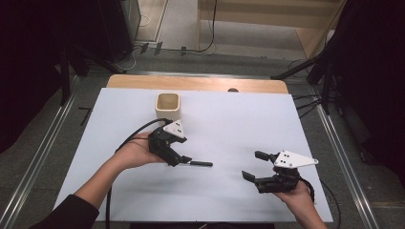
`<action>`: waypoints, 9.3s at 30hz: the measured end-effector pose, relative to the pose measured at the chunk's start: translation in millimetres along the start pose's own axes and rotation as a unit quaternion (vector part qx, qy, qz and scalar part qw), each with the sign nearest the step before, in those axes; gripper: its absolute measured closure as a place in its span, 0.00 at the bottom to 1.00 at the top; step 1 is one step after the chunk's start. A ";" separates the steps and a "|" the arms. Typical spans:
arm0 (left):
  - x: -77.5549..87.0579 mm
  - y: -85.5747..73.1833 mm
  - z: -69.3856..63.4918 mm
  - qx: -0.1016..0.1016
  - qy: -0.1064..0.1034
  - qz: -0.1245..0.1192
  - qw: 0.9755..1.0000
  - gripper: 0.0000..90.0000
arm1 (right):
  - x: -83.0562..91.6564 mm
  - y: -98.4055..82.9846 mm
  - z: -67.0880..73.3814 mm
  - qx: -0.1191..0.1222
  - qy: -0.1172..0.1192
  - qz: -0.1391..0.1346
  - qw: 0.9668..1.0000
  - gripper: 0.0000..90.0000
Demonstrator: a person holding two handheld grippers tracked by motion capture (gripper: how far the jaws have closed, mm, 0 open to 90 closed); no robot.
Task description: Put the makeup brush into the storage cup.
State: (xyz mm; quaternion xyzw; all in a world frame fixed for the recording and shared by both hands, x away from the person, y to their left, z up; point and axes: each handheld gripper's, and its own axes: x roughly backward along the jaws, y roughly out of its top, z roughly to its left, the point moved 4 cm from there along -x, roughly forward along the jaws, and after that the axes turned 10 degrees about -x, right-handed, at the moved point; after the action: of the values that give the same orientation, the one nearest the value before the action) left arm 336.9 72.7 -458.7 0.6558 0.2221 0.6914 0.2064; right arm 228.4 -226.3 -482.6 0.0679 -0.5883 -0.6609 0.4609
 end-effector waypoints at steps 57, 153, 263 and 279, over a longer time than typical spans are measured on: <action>-48.2 -1.6 3.5 -0.124 -0.066 0.213 0.967 0.34 | -3.6 -2.8 -2.0 0.001 -0.008 0.019 1.000 0.18; 19.9 -5.8 -15.1 0.015 0.011 0.039 0.999 0.87 | -7.4 5.7 11.0 0.005 0.057 -0.002 0.998 0.18; -20.0 31.1 -56.2 -0.146 -0.080 0.168 0.972 0.86 | -99.9 18.8 51.6 0.191 0.148 0.259 0.935 0.84; -24.1 32.2 -58.6 -0.149 -0.085 0.166 0.971 0.86 | -100.1 18.5 55.4 0.198 0.161 0.259 0.931 0.88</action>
State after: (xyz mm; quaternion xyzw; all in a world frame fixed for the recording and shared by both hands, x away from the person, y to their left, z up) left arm 279.9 30.4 -462.2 0.7019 -0.0142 0.6829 0.2020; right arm 259.8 -115.6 -495.8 0.1086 -0.6220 -0.3687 0.6822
